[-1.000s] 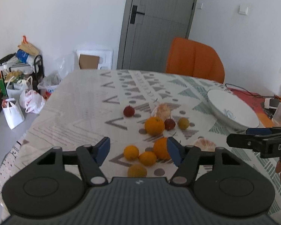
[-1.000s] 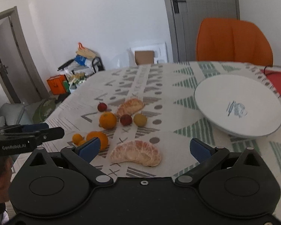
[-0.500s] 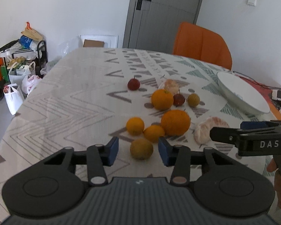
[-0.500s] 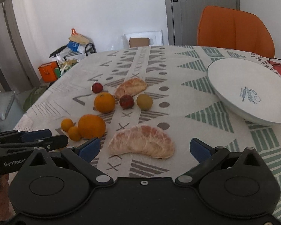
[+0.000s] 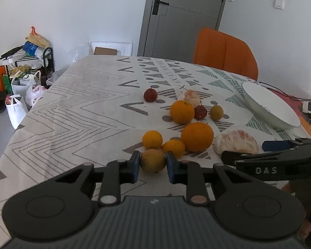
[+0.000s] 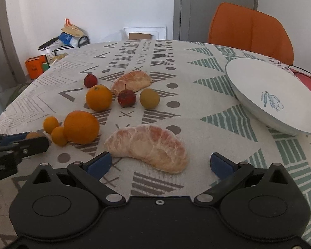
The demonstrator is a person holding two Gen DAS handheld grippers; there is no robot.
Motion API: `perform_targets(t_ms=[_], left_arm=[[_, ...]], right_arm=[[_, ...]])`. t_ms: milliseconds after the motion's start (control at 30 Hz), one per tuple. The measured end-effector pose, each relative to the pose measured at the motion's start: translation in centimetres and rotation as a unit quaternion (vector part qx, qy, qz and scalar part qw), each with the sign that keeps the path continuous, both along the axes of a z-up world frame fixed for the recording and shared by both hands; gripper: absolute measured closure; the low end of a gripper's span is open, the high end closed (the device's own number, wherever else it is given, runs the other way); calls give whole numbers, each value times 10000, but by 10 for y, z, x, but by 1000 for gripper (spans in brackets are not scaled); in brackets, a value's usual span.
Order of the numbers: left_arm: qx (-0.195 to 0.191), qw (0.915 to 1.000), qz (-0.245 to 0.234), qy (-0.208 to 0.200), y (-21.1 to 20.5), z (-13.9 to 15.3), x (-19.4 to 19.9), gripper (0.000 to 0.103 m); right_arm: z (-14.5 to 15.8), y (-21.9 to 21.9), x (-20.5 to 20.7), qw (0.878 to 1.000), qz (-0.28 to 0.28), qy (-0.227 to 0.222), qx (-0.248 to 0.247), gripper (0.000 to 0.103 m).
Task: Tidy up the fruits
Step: 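Grasp the small kumquat with the left tool while the right tool grasps the peeled grapefruit segment, then carry the grapefruit segment with the right tool onto the white plate and open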
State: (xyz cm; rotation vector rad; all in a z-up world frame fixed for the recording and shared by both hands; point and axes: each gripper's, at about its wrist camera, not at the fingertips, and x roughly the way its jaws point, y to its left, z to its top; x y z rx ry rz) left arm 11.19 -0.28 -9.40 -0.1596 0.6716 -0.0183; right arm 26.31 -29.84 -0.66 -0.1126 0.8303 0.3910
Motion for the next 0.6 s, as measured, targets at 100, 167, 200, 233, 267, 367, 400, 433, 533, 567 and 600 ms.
perform_targets(t_ms=[100,167,200,233,267,367,400,433,533,567,600], left_arm=[[-26,10000,-5,-39,0,1,0,77],[-27,10000,-16,-44,0,0,0,77],[-20,10000,-18,-51,0,1,0,77],[-20,10000,-12,-61,1,1,0,77],[-20,10000,-11,-85,2,1,-1,77],[-19,9999,3,-135,4,2,-2,77],[-39,9999,12,-131,5,2,-1,77],[-53,9999,19,-125,6,1,0,77],[-30,9999,40,-123,6,1,2,77],[-8,9999,35,-124,5,2,3,77],[14,9999,24,-130,3,4,4,77]], right_arm=[[1,4,0,10000,-33,33,27,0],[0,10,-1,10000,32,14,4,0],[0,12,-1,10000,41,-33,-5,0],[-1,14,-1,10000,22,-79,24,0],[-2,15,0,9999,-30,-119,40,0],[-2,18,3,9997,-191,-118,43,0],[-2,19,4,9997,-213,-124,42,0],[-3,20,4,9996,-215,-149,46,0],[-5,18,4,9994,-194,-262,86,7],[-4,18,3,9993,-197,-316,54,12],[-2,16,1,9992,-145,-357,87,19]])
